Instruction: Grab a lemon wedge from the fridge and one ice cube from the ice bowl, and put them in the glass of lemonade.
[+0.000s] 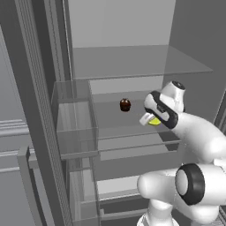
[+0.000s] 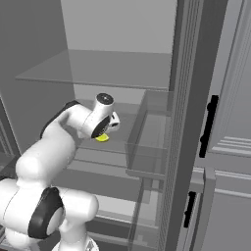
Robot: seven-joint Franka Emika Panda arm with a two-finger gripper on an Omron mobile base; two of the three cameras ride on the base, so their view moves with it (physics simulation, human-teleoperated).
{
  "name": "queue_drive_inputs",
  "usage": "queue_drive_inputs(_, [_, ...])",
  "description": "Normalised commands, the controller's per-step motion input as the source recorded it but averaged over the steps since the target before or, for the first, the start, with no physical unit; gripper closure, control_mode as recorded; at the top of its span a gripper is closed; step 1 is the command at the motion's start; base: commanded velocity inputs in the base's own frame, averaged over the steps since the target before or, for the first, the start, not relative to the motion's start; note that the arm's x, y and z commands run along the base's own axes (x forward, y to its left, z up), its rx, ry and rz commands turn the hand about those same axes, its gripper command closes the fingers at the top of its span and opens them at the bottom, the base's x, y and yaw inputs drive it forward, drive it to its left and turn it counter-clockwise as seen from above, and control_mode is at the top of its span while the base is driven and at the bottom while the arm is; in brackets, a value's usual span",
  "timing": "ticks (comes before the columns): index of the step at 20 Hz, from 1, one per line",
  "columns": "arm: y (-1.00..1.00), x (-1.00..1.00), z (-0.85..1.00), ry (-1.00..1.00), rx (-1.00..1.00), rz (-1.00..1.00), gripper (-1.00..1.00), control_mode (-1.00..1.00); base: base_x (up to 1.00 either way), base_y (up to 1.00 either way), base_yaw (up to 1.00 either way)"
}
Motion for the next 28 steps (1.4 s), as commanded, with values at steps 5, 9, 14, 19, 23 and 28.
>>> queue_drive_inputs(5, [-0.03,-0.82,0.62,0.04,0.00,-0.22,1.00,-1.00,0.00,0.00,0.00])
queue_drive_inputs(9, [-0.04,-0.80,0.53,0.05,0.00,-0.35,1.00,-1.00,0.00,0.00,0.00])
queue_drive_inputs(14, [0.00,-0.89,0.54,0.03,0.00,-0.35,1.00,-1.00,0.00,0.00,0.00])
queue_drive_inputs(19, [0.00,-0.90,0.79,0.01,0.00,-0.26,1.00,-1.00,0.00,0.00,0.00])
queue_drive_inputs(23, [0.00,-0.79,0.77,0.00,0.00,-0.12,1.00,-1.00,0.00,0.00,0.00])
queue_drive_inputs(28, [0.00,-0.54,0.21,-0.04,0.00,0.01,1.00,-1.00,0.00,0.00,0.00])
